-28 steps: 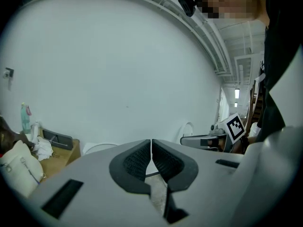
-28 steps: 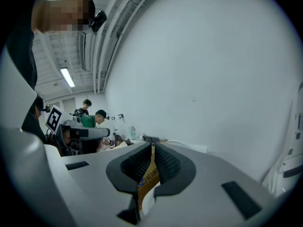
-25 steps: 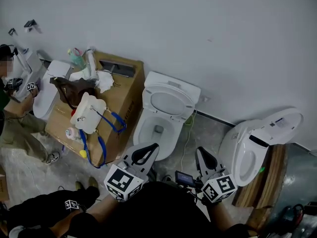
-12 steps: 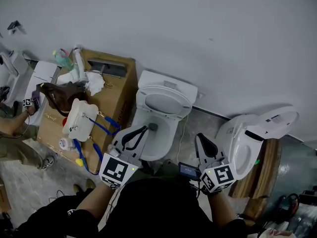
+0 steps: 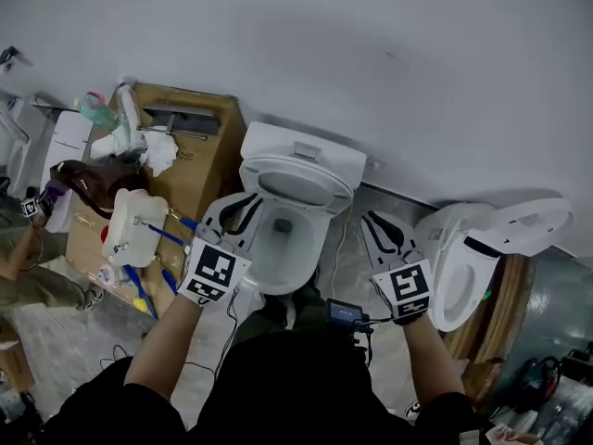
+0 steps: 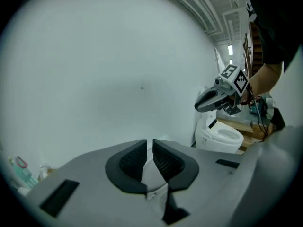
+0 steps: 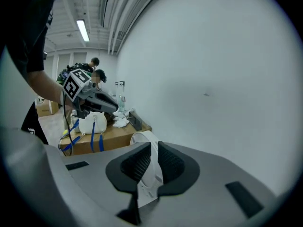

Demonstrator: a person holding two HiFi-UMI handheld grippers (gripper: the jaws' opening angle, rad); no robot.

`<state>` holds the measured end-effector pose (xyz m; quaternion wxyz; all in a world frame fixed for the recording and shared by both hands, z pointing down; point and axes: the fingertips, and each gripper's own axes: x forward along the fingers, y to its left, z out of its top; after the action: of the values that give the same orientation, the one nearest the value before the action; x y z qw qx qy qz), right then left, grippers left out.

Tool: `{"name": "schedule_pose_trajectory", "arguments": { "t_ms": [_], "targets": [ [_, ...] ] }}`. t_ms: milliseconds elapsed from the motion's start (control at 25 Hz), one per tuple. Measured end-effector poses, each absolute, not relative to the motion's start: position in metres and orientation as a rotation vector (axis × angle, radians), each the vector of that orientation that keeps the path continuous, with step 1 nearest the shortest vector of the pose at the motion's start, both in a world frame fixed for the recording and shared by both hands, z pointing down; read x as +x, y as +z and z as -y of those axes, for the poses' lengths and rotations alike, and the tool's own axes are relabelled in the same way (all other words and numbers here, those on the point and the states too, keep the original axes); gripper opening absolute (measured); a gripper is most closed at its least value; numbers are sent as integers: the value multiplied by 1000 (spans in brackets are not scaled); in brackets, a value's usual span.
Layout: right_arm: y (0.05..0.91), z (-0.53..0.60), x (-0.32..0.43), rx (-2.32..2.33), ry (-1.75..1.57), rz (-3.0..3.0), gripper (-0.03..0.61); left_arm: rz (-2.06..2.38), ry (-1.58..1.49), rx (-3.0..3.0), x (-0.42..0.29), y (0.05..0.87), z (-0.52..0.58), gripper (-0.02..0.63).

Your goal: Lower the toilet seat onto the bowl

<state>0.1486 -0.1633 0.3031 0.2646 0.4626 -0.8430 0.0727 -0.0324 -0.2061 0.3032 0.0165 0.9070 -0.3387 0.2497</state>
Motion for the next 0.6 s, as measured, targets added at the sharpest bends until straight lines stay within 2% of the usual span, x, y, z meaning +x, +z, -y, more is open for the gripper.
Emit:
{"name": "schedule_pose_trajectory", "arguments": {
  "t_ms": [40,200,400,520,600],
  "targets": [
    [310,172,154,1242,207,2282,48,1044,810,2813,-27,313,214,33],
    [337,201,160,1192,268,2324,48,945,924,2738,-5,355,239,131],
    [365,225,156,1116,313,2372,52,937,1046,2671,6,394,270,143],
    [379,236,150,1064,330,2378,87,958,1112,2647,6,411,288,143],
    [386,242,148,1042,330,2380,87,956,1176,2644,8,420,296,143]
  ]
}}
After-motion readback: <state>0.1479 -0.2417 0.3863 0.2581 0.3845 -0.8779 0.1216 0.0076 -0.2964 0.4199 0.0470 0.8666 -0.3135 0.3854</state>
